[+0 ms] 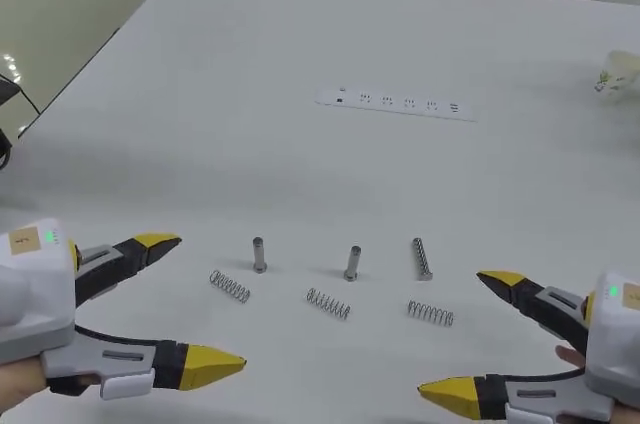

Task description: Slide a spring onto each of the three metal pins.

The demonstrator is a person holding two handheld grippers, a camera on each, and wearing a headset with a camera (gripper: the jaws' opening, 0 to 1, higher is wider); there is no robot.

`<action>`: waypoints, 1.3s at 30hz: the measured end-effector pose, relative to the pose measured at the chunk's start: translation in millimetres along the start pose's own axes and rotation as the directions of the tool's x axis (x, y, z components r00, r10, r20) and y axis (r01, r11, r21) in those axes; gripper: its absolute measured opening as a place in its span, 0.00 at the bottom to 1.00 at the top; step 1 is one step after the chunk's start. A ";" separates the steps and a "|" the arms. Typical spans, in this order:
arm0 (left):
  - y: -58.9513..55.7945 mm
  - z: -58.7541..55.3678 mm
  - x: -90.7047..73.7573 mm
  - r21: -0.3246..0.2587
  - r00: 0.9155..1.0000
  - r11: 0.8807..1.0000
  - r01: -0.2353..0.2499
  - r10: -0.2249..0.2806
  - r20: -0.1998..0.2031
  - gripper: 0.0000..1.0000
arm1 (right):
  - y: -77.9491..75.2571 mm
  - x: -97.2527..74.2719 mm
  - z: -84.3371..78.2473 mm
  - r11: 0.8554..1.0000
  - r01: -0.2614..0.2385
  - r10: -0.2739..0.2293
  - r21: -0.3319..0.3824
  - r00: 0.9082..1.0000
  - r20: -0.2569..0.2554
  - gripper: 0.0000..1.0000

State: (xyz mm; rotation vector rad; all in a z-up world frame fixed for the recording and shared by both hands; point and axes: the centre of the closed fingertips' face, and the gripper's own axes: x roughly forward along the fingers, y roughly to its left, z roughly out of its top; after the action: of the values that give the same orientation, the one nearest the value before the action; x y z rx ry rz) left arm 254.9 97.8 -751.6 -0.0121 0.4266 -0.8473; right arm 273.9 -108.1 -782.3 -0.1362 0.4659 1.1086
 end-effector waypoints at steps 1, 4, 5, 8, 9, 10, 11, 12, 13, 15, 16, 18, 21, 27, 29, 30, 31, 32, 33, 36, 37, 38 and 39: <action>0.1 0.0 0.0 0.000 1.000 1.000 0.000 0.000 0.001 0.98 | -0.2 -0.1 0.4 1.000 0.001 -0.001 0.000 1.000 0.001 0.98; 0.1 -0.6 -0.2 0.000 1.000 1.000 0.000 0.000 -0.002 0.98 | -0.6 -0.1 0.9 1.000 0.003 -0.003 -0.001 1.000 0.000 0.98; 0.1 -0.5 -0.2 0.000 1.000 1.000 0.000 0.000 -0.001 0.98 | -0.6 0.0 0.8 1.000 0.001 -0.001 0.000 1.000 0.000 0.98; 0.2 -0.7 -0.4 -0.001 1.000 1.000 0.001 -0.001 -0.002 0.98 | -1.1 0.5 0.4 1.000 -0.002 0.002 -0.001 1.000 -0.006 0.97; 0.6 -1.0 -0.5 0.000 1.000 1.000 0.000 0.000 -0.002 0.98 | -1.8 0.8 1.2 1.000 -0.004 0.005 0.006 1.000 -0.003 0.97; 0.8 -0.9 -0.5 -0.001 1.000 1.000 -0.001 0.001 -0.002 0.98 | -2.5 1.1 2.3 1.000 -0.005 0.005 0.009 1.000 0.002 0.97; 1.1 -0.7 -0.5 -0.001 1.000 1.000 -0.002 0.002 -0.001 0.98 | -4.2 1.6 3.2 1.000 -0.002 0.002 0.011 1.000 0.002 0.97; 1.8 -0.7 -0.5 -0.001 1.000 1.000 -0.004 0.004 -0.001 0.98 | -5.5 2.1 3.6 1.000 0.001 -0.001 0.010 1.000 0.001 0.96; 1.9 -0.8 -0.5 -0.001 1.000 1.000 -0.004 0.004 -0.001 0.98 | -6.9 2.8 4.0 1.000 0.003 -0.003 0.010 1.000 0.000 0.96; 2.0 -1.0 -0.6 -0.002 1.000 1.000 -0.004 0.004 -0.001 0.98 | -10.2 4.2 4.2 1.000 0.006 -0.006 0.019 1.000 -0.006 0.95; 2.4 -1.5 -1.2 -0.002 1.000 1.000 -0.005 0.005 -0.001 0.98 | -13.0 4.9 4.6 1.000 0.014 -0.014 0.021 1.000 -0.009 0.94; 3.5 -1.7 -2.0 -0.005 1.000 1.000 -0.010 0.010 0.000 0.98 | -17.3 5.9 6.5 0.999 0.017 -0.017 0.028 1.000 -0.008 0.93; 4.0 -2.6 -2.9 -0.009 1.000 1.000 -0.012 0.012 0.000 0.98 | -24.0 8.1 7.6 0.999 0.025 -0.024 0.041 0.999 -0.021 0.90; 5.4 -6.8 -2.9 -0.013 1.000 1.000 -0.014 0.014 -0.002 0.98 | -36.8 14.1 12.0 0.998 0.038 -0.035 0.059 0.998 -0.044 0.84; 4.6 -7.3 -2.7 -0.014 1.000 1.000 -0.011 0.011 -0.004 0.98 | -40.8 16.3 14.5 0.997 0.039 -0.036 0.063 0.998 -0.044 0.82; 4.6 -7.5 -2.9 -0.014 1.000 1.000 -0.010 0.010 -0.005 0.98 | -42.3 17.5 15.3 0.997 0.039 -0.036 0.067 0.998 -0.045 0.80; 4.8 -7.7 -3.0 -0.013 1.000 1.000 -0.010 0.010 -0.005 0.98 | -44.1 18.8 15.9 0.997 0.042 -0.039 0.069 0.998 -0.048 0.79; 5.5 -8.0 -3.4 -0.013 1.000 1.000 -0.011 0.011 -0.006 0.98 | -46.1 20.1 16.4 0.997 0.045 -0.042 0.070 0.998 -0.051 0.77; 6.5 -8.1 -3.8 -0.015 1.000 1.000 -0.012 0.012 -0.005 0.98 | -49.0 22.2 15.9 0.997 0.049 -0.045 0.066 0.997 -0.063 0.77; 7.2 -7.6 -3.9 -0.017 1.000 1.000 -0.013 0.013 -0.003 0.98 | -55.1 26.7 15.1 0.997 0.057 -0.051 0.060 0.995 -0.091 0.74; 7.3 -7.6 -4.0 -0.018 1.000 1.000 -0.013 0.013 -0.003 0.98 | -55.7 28.7 16.0 0.997 0.054 -0.048 0.058 0.994 -0.096 0.72; 7.5 -7.6 -4.1 -0.016 1.000 1.000 -0.014 0.013 -0.003 0.98 | -57.1 30.0 16.5 0.997 0.054 -0.049 0.056 0.994 -0.098 0.71; 7.6 -7.9 -4.2 -0.015 1.000 1.000 -0.013 0.013 -0.005 0.98 | -57.5 31.3 17.2 0.997 0.057 -0.051 0.053 0.993 -0.102 0.71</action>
State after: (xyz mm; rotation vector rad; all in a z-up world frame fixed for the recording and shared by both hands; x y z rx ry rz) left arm 255.1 107.1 -758.6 -0.0215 0.4370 -0.8310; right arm 341.1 -102.2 -787.4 -0.1547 0.5797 1.0379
